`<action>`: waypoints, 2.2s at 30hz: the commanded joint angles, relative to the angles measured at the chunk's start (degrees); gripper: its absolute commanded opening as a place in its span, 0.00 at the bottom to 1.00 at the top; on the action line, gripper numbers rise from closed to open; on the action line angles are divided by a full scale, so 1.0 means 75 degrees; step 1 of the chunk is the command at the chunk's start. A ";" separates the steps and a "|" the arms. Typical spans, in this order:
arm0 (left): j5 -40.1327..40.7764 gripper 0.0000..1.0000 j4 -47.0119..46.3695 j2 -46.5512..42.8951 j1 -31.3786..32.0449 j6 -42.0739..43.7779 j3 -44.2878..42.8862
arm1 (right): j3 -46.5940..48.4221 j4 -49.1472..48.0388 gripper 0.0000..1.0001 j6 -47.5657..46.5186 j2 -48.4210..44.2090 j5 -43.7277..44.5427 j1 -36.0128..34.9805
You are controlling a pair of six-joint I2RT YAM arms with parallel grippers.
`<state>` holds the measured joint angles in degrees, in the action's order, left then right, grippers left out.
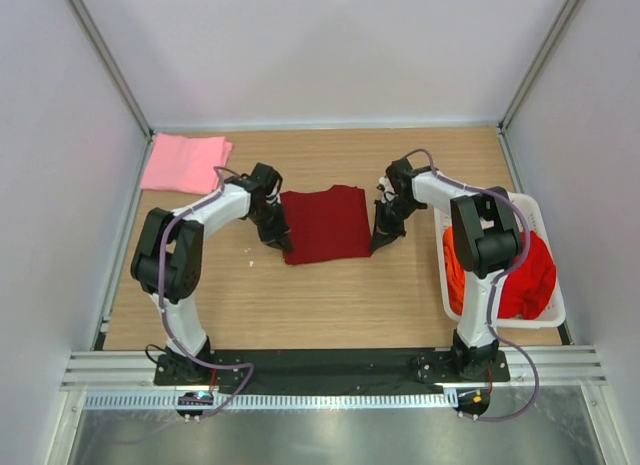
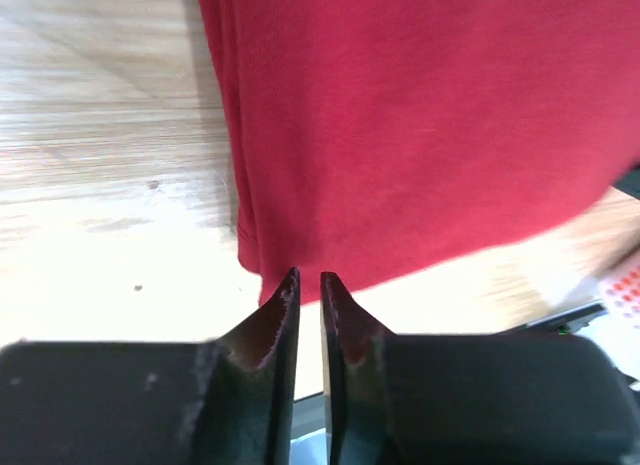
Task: Fold and stack the t-shirts
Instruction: Fold the tshirt
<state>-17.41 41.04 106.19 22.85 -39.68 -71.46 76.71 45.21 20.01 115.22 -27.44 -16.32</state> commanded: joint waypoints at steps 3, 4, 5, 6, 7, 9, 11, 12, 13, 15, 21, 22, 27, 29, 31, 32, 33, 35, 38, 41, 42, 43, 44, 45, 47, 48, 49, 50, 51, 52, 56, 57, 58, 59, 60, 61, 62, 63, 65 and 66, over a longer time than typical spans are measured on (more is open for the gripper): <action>0.0106 0.22 0.0552 -0.0764 -0.0677 0.0322 -0.0970 | 0.1360 0.0604 0.03 -0.0254 -0.0315 0.1875 -0.0250; 0.0118 0.26 0.0575 -0.0799 -0.0784 0.0345 -0.1030 | 0.1757 0.0674 0.04 -0.0219 -0.0292 0.2017 -0.0297; 0.0130 0.35 0.0541 -0.0823 -0.0913 0.0392 -0.1088 | 0.1946 0.0698 0.05 -0.0184 -0.0257 0.2146 -0.0344; 0.0141 0.39 0.0471 -0.0800 -0.1007 0.0416 -0.1135 | 0.2145 0.0722 0.06 -0.0137 -0.0211 0.2252 -0.0379; 0.0095 0.47 0.0389 -0.0742 -0.1228 0.0439 -0.1182 | 0.2611 0.0884 0.10 -0.0102 -0.0001 0.2380 -0.0449; -0.0289 0.52 0.0225 -0.0497 -0.1417 0.0486 -0.1265 | 0.3361 0.1119 0.18 -0.0032 0.0338 0.2521 -0.0531; -0.0514 0.56 -0.0160 -0.0332 -0.1593 0.0486 -0.1323 | 0.3763 0.1179 0.24 -0.0008 0.0527 0.2546 -0.0613; -0.0666 0.57 -0.0314 -0.0250 -0.1605 0.0498 -0.1312 | 0.3927 0.1179 0.27 0.0015 0.0609 0.2534 -0.0602; -0.0876 0.58 -0.0478 -0.0086 -0.1629 0.0544 -0.1312 | 0.4195 0.1167 0.29 0.0097 0.0819 0.2511 -0.0602; -0.0936 0.59 -0.0852 0.0067 -0.1617 0.0649 -0.1288 | 0.4641 0.1284 0.38 0.0086 0.1054 0.2429 -0.0602; -0.0562 0.62 -0.1170 0.0642 -0.1617 0.1142 -0.1464 | 0.4878 0.1554 0.47 -0.0136 0.1618 0.2591 -0.0567; -0.0480 0.63 -0.1217 0.0653 -0.1606 0.1270 -0.1487 | 0.4913 0.1623 0.47 -0.0206 0.1630 0.2755 -0.0567; -0.0001 0.65 -0.0937 0.0818 -0.1617 0.1401 -0.1745 | 0.5240 0.1952 0.55 -0.0535 0.1618 0.3271 -0.0590; 0.0048 0.64 -0.0936 0.0713 -0.1640 0.1167 -0.1664 | 0.5463 0.2011 0.58 -0.0524 0.1548 0.3400 -0.0718; 0.0176 0.64 -0.0971 0.0374 -0.1641 0.1026 -0.1442 | 0.5721 0.2092 0.64 -0.0454 0.1489 0.3576 -0.0963; 0.0269 0.63 -0.0972 0.0198 -0.1641 0.0840 -0.1348 | 0.5814 0.2116 0.66 -0.0407 0.1454 0.3612 -0.1070; 0.0572 0.63 -0.0948 -0.0024 -0.1641 0.0745 -0.1266 | 0.5978 0.2105 0.67 -0.0337 0.1442 0.3624 -0.1175; 0.0750 0.62 -0.0727 -0.0248 -0.1722 0.0395 -0.1101 | 0.6154 0.2116 0.71 -0.0266 0.1430 0.3624 -0.1573; 0.0903 0.62 -0.0772 -0.0798 -0.1874 0.0077 -0.0658 | 0.6728 0.2245 0.74 -0.0114 0.1676 0.3905 -0.2076; 0.0752 0.62 -0.0866 -0.1267 -0.1922 -0.0146 -0.0271 | 0.7151 0.2351 0.75 0.0050 0.1899 0.3811 -0.2557; 0.0565 0.62 -0.0878 -0.1338 -0.1922 -0.0147 -0.0188 | 0.7151 0.2374 0.75 0.0062 0.1899 0.3788 -0.2652; 0.0459 0.62 -0.0855 -0.1385 -0.1922 -0.0193 -0.0071 | 0.7070 0.2339 0.76 -0.0123 0.1853 0.3765 -0.2769; 0.0319 0.61 -0.0854 -0.1583 -0.1922 -0.0252 0.0058 | 0.6930 0.2235 0.78 -0.0311 0.1655 0.3788 -0.2921; 0.0341 0.61 -0.0854 -0.1701 -0.1922 -0.0299 0.0396 | 0.6511 0.2118 0.80 -0.0545 0.1537 0.3846 -0.3224; 0.0504 0.61 -0.0854 -0.2214 -0.1980 -0.0486 0.0726 | 0.6005 0.1684 0.84 -0.1525 0.1233 0.3823 -0.3554; 0.0574 0.62 -0.0854 -0.2415 -0.2120 -0.0545 0.1075 | 0.5574 0.1544 0.88 -0.1868 0.0941 0.3788 -0.3868; 0.0807 0.62 -0.0750 -0.2684 -0.2283 -0.0592 0.1183 | 0.5082 0.1252 0.92 -0.2312 0.0602 0.3950 -0.4161; 0.0809 0.62 -0.0563 -0.2686 -0.2482 -0.0638 0.1312 | 0.5077 0.1249 0.93 -0.2316 0.0598 0.3952 -0.4164; 0.0833 0.62 -0.0376 -0.2814 -0.2740 -0.0650 0.1453 | 0.4567 0.0878 0.95 -0.2641 0.0216 0.4195 -0.4512; 0.0729 0.61 -0.0235 -0.2850 -0.3461 -0.0639 0.1547 | 0.4248 0.0631 0.96 -0.2900 0.0026 0.4384 -0.4667; 0.0060 0.57 -0.0057 -0.3131 -0.4452 -0.0463 0.1887 | 0.2049 -0.1369 0.96 -0.4583 -0.0900 0.5450 -0.5557; 0.0048 0.57 -0.0092 -0.3236 -0.4500 -0.0486 0.1934 | 0.1671 -0.1735 0.96 -0.5007 -0.1064 0.5603 -0.5733; -0.0022 0.57 -0.0162 -0.3481 -0.4500 -0.0510 0.1958 | 0.1331 -0.2075 0.96 -0.5348 -0.1356 0.6010 -0.5955; -0.0104 0.58 -0.0256 -0.3588 -0.4512 -0.0649 0.2051 | 0.1014 -0.2415 0.96 -0.5595 -0.1475 0.6258 -0.6282; -0.0163 0.58 -0.0431 -0.3681 -0.4500 -0.0720 0.2098 | 0.0605 -0.2813 0.96 -0.5911 -0.1545 0.6365 -0.6401; -0.0244 0.58 -0.0467 -0.3822 -0.4512 -0.0779 0.2087 | 0.0496 -0.2887 0.95 -0.5949 -0.1593 0.6447 -0.6461; -0.0280 0.58 -0.0572 -0.3893 -0.4512 -0.0884 0.2110 | 0.0321 -0.2911 0.95 -0.5961 -0.1581 0.6367 -0.6508; -0.0292 0.57 -0.0608 -0.3940 -0.4512 -0.0920 0.2145 | 0.0203 -0.2934 0.96 -0.5984 -0.1581 0.6250 -0.6520; -0.0245 0.57 -0.0655 -0.4104 -0.4512 -0.1048 0.2250 | -0.0217 -0.3248 1.00 -0.6276 -0.1570 0.6119 -0.6659; -0.0234 0.57 -0.0736 -0.4162 -0.4512 -0.1095 0.2309 | -0.0382 -0.3518 1.00 -0.6382 -0.1581 0.6271 -0.6718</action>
<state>-17.41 37.93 77.06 -11.00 -45.95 -55.27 77.03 26.94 -22.22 104.99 16.14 -66.63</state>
